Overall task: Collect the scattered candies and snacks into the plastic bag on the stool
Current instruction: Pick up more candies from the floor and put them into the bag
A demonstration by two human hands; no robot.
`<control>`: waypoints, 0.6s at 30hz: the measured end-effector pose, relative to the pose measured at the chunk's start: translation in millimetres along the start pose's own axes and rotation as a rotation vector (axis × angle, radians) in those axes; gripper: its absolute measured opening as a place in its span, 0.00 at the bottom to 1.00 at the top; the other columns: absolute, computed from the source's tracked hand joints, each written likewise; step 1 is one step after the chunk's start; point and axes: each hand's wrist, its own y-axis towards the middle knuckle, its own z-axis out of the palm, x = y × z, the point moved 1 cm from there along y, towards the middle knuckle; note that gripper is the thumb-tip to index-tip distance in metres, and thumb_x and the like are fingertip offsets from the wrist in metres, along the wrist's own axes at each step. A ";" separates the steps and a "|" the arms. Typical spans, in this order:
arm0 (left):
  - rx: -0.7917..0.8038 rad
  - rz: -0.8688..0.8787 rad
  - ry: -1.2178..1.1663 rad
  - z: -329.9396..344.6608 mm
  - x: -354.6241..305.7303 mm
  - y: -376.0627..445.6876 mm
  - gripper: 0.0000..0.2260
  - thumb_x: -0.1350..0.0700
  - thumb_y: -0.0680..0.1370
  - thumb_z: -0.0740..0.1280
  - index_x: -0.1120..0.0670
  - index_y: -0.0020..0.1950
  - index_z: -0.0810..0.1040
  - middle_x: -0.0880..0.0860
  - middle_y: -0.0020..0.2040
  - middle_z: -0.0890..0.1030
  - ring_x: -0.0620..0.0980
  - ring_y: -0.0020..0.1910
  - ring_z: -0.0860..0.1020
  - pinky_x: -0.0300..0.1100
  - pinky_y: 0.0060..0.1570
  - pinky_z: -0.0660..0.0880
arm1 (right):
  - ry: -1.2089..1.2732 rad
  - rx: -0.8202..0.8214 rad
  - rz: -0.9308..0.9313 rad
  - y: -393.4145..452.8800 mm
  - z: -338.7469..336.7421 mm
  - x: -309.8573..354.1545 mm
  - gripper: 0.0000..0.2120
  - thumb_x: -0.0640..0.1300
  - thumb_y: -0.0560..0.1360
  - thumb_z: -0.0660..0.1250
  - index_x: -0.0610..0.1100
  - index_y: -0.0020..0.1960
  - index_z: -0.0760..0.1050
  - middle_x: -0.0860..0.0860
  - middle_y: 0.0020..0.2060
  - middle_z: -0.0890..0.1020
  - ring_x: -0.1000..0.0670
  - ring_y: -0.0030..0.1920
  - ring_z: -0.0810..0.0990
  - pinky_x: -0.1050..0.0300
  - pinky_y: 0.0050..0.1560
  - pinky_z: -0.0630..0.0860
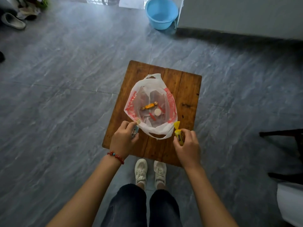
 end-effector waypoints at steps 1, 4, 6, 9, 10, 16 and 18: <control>0.013 -0.001 0.001 9.2 1.6 9.3 0.18 0.67 0.63 0.76 0.65 0.51 0.78 0.61 0.41 0.78 0.58 0.35 0.79 0.40 0.36 0.74 | 0.007 0.007 0.005 8.8 7.1 -4.1 0.13 0.39 0.68 0.72 0.38 0.52 0.75 0.43 0.42 0.76 0.44 0.40 0.77 0.58 0.38 0.70; 0.041 -0.004 -0.017 38.3 9.0 37.1 0.18 0.67 0.63 0.76 0.65 0.50 0.78 0.63 0.43 0.79 0.59 0.36 0.79 0.43 0.37 0.76 | 0.011 0.029 0.004 33.2 27.6 -14.9 0.13 0.40 0.68 0.72 0.39 0.51 0.75 0.43 0.43 0.76 0.44 0.41 0.76 0.55 0.39 0.72; 0.065 -0.009 -0.031 60.6 16.7 56.5 0.17 0.66 0.65 0.75 0.65 0.51 0.77 0.63 0.43 0.79 0.60 0.37 0.79 0.44 0.37 0.77 | 0.003 0.023 -0.004 48.2 41.7 -22.9 0.12 0.39 0.68 0.72 0.38 0.50 0.75 0.42 0.42 0.75 0.42 0.41 0.77 0.52 0.38 0.74; 0.109 -0.024 -0.023 95.7 29.9 84.2 0.16 0.66 0.66 0.74 0.65 0.52 0.77 0.62 0.43 0.78 0.59 0.36 0.78 0.43 0.36 0.75 | -0.002 0.022 0.004 67.8 62.3 -32.5 0.13 0.40 0.69 0.72 0.39 0.51 0.75 0.42 0.42 0.76 0.44 0.40 0.77 0.52 0.36 0.76; 0.127 -0.036 -0.023 106.8 34.3 92.9 0.15 0.65 0.67 0.74 0.65 0.52 0.77 0.62 0.44 0.78 0.59 0.37 0.78 0.43 0.36 0.74 | 0.003 0.022 0.011 73.3 68.4 -35.3 0.13 0.40 0.69 0.72 0.39 0.52 0.75 0.43 0.42 0.76 0.45 0.40 0.76 0.54 0.36 0.75; 0.165 -0.143 0.009 163.4 60.1 132.6 0.15 0.60 0.73 0.69 0.63 0.58 0.74 0.62 0.50 0.76 0.59 0.44 0.76 0.43 0.41 0.71 | 0.032 0.012 0.002 91.8 92.6 -47.6 0.13 0.41 0.70 0.72 0.40 0.52 0.75 0.47 0.42 0.75 0.53 0.39 0.72 0.69 0.35 0.67; 0.201 -0.188 0.008 176.5 67.6 142.5 0.17 0.58 0.75 0.67 0.62 0.62 0.72 0.61 0.54 0.75 0.60 0.48 0.75 0.44 0.45 0.72 | 0.030 0.011 0.010 93.8 97.8 -52.2 0.13 0.41 0.70 0.72 0.40 0.52 0.75 0.48 0.42 0.75 0.54 0.38 0.72 0.72 0.36 0.64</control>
